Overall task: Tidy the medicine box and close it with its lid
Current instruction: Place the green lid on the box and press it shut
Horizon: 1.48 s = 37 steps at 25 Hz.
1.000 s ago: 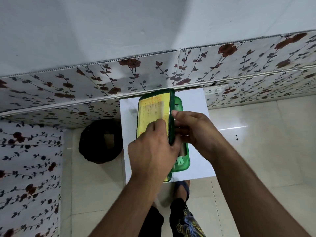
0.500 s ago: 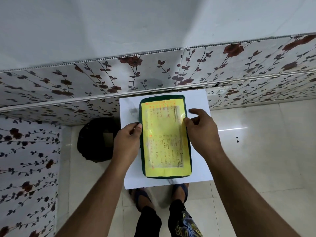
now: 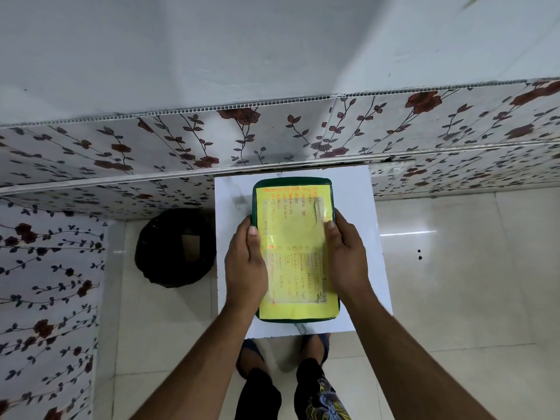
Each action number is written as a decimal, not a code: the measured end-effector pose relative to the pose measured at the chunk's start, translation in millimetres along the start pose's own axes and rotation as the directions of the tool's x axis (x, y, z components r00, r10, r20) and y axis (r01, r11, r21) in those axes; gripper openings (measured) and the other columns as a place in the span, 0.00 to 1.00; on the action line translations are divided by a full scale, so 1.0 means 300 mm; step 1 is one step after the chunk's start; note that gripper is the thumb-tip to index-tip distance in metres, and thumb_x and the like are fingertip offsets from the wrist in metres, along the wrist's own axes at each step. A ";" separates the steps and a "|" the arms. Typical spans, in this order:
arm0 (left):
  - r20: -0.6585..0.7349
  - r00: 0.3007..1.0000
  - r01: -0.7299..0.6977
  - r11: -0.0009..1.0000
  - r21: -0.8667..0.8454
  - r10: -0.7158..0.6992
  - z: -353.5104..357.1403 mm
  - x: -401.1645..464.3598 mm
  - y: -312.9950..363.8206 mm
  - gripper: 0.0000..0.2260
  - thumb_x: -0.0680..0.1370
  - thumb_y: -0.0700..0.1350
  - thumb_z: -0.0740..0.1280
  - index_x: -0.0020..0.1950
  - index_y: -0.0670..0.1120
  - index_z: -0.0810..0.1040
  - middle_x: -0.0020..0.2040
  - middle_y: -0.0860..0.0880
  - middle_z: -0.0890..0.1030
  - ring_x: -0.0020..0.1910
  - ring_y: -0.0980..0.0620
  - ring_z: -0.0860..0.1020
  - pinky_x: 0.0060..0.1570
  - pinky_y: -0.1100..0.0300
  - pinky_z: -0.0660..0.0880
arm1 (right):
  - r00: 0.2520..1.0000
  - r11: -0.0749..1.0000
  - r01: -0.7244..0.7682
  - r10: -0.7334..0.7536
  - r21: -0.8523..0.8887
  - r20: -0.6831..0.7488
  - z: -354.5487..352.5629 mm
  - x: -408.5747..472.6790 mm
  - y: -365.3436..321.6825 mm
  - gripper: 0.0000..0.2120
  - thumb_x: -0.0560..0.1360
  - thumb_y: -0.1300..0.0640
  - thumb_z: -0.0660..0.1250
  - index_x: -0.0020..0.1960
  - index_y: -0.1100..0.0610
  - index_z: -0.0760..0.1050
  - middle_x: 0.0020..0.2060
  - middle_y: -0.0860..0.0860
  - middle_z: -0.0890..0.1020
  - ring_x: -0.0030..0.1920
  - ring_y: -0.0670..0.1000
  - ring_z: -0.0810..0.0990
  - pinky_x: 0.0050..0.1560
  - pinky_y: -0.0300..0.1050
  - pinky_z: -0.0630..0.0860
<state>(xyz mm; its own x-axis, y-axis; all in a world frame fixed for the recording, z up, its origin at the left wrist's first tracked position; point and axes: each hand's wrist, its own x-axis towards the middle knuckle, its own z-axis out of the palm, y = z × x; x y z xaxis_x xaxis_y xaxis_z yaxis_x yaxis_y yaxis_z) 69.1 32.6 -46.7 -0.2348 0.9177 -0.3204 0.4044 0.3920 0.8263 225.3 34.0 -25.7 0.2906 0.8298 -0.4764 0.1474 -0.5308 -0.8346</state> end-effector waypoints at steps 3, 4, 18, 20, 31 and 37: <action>0.031 0.997 0.073 0.986 -0.149 -0.070 -0.021 0.001 0.026 0.14 0.83 0.53 0.54 0.65 0.54 0.74 0.52 0.55 0.81 0.49 0.56 0.80 0.47 0.56 0.76 | 0.997 0.998 -0.055 0.057 -0.035 0.048 -0.025 0.040 -0.015 0.17 0.82 0.48 0.57 0.69 0.44 0.72 0.60 0.48 0.79 0.60 0.49 0.77 0.62 0.54 0.74; 0.035 0.994 0.109 0.973 -0.202 -0.104 -0.036 0.020 0.041 0.13 0.83 0.50 0.57 0.66 0.54 0.74 0.53 0.53 0.80 0.49 0.55 0.79 0.48 0.57 0.74 | 0.994 0.995 -0.096 0.097 -0.021 0.052 -0.041 0.065 -0.029 0.18 0.81 0.49 0.59 0.71 0.46 0.70 0.61 0.50 0.79 0.59 0.51 0.78 0.60 0.54 0.75; 0.039 0.981 0.196 0.956 -0.217 -0.192 0.039 0.266 0.199 0.20 0.79 0.58 0.63 0.33 0.45 0.68 0.29 0.50 0.63 0.31 0.51 0.61 0.35 0.55 0.58 | 0.988 0.990 -0.099 0.110 0.101 -0.111 0.061 0.231 -0.139 0.20 0.83 0.48 0.56 0.48 0.61 0.80 0.37 0.53 0.80 0.39 0.49 0.76 0.41 0.43 0.71; 0.020 0.984 0.176 0.961 -0.213 -0.176 0.046 0.272 0.197 0.21 0.79 0.57 0.63 0.34 0.45 0.67 0.29 0.51 0.61 0.30 0.53 0.59 0.35 0.56 0.57 | 0.985 0.991 -0.094 0.106 0.092 -0.135 0.065 0.239 -0.144 0.19 0.83 0.48 0.56 0.48 0.60 0.80 0.37 0.52 0.80 0.38 0.48 0.75 0.38 0.41 0.70; 0.055 0.987 0.161 0.970 -0.181 -0.154 -0.011 0.188 0.185 0.15 0.81 0.53 0.60 0.64 0.48 0.77 0.53 0.54 0.82 0.52 0.57 0.78 0.50 0.64 0.72 | 0.996 0.997 -0.071 0.070 0.022 0.053 -0.036 0.136 -0.085 0.16 0.82 0.46 0.57 0.64 0.52 0.77 0.55 0.47 0.83 0.55 0.49 0.81 0.55 0.48 0.77; 0.150 0.956 0.276 0.948 -0.160 -0.253 -0.078 0.006 0.091 0.08 0.80 0.45 0.66 0.57 0.51 0.83 0.48 0.55 0.86 0.49 0.53 0.83 0.55 0.47 0.79 | 0.978 0.986 -0.163 0.164 -0.016 0.128 -0.060 -0.024 -0.027 0.14 0.81 0.51 0.61 0.65 0.47 0.77 0.55 0.45 0.84 0.53 0.50 0.83 0.54 0.55 0.81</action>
<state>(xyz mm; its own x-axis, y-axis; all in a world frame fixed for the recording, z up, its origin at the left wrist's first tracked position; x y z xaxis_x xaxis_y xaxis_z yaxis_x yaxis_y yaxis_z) 59.1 43.6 -13.9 -0.1937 0.7878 -0.5846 0.1776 0.6143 0.7689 239.0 29.3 -10.6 0.1877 0.7468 -0.6380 0.1132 -0.6617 -0.7412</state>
